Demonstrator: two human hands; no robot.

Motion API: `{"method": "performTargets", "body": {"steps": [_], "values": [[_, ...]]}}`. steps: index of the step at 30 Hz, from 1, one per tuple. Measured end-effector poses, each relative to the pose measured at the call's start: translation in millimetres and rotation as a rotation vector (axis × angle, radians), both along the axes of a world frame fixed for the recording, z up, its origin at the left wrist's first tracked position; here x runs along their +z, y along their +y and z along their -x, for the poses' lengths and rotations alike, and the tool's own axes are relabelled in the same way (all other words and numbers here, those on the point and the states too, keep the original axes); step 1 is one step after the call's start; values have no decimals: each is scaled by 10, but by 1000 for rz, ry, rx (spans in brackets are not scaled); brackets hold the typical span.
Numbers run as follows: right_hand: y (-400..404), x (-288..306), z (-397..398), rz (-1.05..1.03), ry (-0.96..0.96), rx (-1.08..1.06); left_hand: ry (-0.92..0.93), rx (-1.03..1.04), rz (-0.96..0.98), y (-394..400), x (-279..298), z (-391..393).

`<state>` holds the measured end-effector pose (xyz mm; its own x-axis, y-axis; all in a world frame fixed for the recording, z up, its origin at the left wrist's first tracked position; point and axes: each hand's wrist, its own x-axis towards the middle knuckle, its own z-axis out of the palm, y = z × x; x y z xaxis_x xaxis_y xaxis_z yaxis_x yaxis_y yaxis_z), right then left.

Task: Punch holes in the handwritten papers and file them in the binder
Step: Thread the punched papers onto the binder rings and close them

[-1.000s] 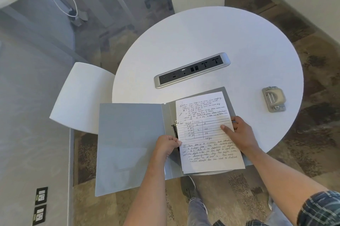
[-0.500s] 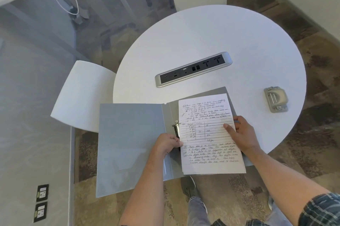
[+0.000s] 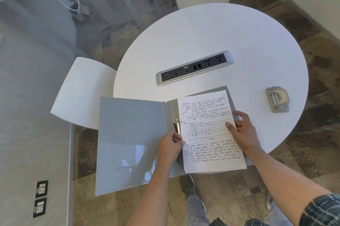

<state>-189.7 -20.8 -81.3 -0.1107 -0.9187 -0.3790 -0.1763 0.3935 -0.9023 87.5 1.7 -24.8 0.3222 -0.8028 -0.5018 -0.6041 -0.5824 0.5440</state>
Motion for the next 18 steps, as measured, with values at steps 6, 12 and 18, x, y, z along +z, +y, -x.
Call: {"method": "performTargets", "body": {"steps": [6, 12, 18], "values": [[2, -40, 17, -10, 4, 36, -144, -146, 19, 76, -13, 88], [-90, 43, -3, -28, 16, 44, -295, -277, 95, 162, -63, 98], [-140, 129, -124, 5, 316, 146, -286, -281, 163, 190, -72, 88]]}}
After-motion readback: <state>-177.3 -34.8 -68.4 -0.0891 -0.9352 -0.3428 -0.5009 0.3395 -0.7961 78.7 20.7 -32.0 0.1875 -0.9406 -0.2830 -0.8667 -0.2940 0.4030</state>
